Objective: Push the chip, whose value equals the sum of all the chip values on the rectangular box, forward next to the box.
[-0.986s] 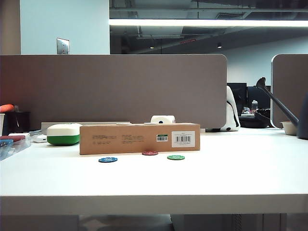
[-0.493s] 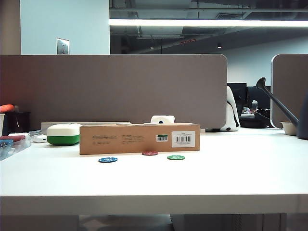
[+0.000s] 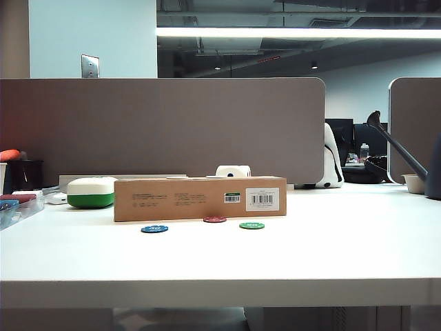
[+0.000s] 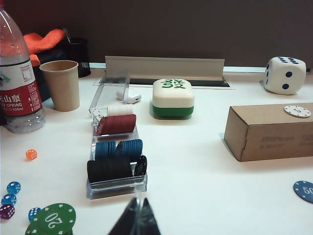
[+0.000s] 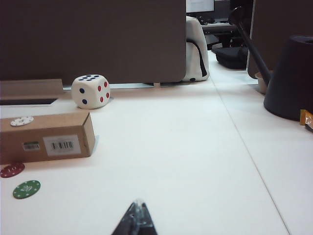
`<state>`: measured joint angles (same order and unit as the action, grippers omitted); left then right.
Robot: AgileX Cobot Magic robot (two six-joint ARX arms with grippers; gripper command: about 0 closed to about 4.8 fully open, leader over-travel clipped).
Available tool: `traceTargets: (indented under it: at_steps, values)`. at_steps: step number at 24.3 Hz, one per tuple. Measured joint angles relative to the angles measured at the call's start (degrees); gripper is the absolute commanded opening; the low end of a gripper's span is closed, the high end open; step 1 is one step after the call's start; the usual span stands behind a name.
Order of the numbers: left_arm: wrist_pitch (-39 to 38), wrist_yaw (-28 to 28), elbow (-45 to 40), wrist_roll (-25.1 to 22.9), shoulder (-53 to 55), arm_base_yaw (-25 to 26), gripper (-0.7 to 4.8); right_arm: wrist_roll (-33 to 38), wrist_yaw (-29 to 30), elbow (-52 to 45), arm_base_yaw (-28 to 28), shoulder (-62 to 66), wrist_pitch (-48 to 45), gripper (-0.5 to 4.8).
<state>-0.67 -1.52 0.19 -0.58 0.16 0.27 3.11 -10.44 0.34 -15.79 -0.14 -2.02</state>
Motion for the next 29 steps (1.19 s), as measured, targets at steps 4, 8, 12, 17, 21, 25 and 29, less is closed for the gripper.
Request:
traceTargets:
  at_steps: [4,8,12,17,21,25,29]
  values:
    - [0.0,0.0,0.0,0.0,0.0,0.0,-0.05,0.0,0.1,0.0,3.3,0.0,1.6,-0.05]
    - [0.0,0.0,0.0,0.0,0.0,0.0,-0.05,0.0,0.1,0.0,7.3,0.0,1.6,-0.05]
    - [0.0,0.0,0.0,0.0,0.0,0.0,-0.05,-0.3,1.5,0.0,10.1,0.0,1.6,-0.05]
    - [0.0,0.0,0.0,0.0,0.0,0.0,-0.05,-2.9,9.2,0.0,14.1,0.0,1.6,-0.05]
    - [0.0,0.0,0.0,0.0,0.0,0.0,-0.05,-3.3,11.8,0.0,16.1,0.0,2.6,-0.05]
    - [0.0,0.0,0.0,0.0,0.0,0.0,-0.05,-3.2,11.8,0.0,16.0,0.0,3.1,-0.05]
    - [0.0,0.0,0.0,0.0,0.0,0.0,-0.05,-1.6,11.7,0.0,16.0,0.0,3.4,-0.05]
